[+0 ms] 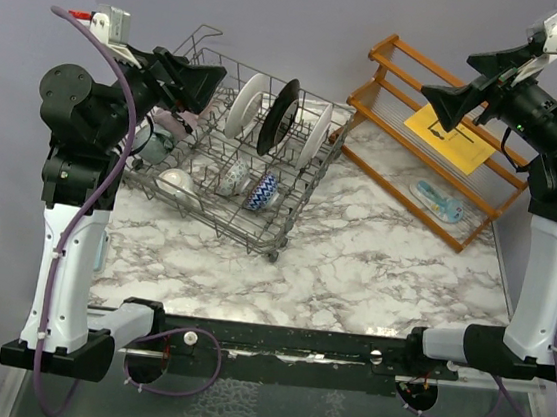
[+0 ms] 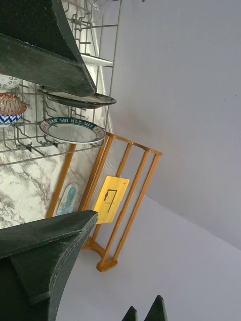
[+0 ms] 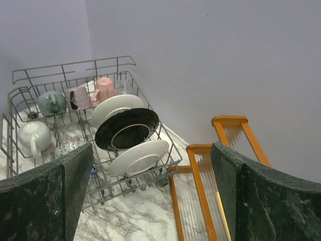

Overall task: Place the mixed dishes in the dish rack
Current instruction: Reset both arms

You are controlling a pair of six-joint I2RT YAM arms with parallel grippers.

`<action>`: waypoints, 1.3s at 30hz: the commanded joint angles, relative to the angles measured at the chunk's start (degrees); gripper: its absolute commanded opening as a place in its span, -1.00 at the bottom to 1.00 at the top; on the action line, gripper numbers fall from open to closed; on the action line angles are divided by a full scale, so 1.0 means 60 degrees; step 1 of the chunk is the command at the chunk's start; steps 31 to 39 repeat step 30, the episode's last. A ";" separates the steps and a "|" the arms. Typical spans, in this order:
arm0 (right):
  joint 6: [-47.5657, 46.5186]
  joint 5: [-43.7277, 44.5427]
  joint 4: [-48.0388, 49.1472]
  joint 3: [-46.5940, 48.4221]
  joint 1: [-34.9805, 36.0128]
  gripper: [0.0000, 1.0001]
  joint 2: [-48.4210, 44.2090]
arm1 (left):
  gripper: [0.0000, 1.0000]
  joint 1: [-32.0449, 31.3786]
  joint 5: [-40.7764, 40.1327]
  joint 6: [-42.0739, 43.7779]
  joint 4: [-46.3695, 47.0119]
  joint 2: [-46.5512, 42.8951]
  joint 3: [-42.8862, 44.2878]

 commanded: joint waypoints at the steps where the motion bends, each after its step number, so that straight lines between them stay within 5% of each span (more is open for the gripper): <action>1: -0.0094 0.0388 0.0018 0.0028 -0.0034 1.00 -0.0150 | 0.98 0.0042 0.0291 0.0009 0.0169 -0.0019 0.0334; 39: -0.0366 0.0979 0.0069 -0.0046 -0.0049 1.00 -0.0150 | 0.98 0.0042 0.0403 0.0232 0.0107 0.0264 0.0307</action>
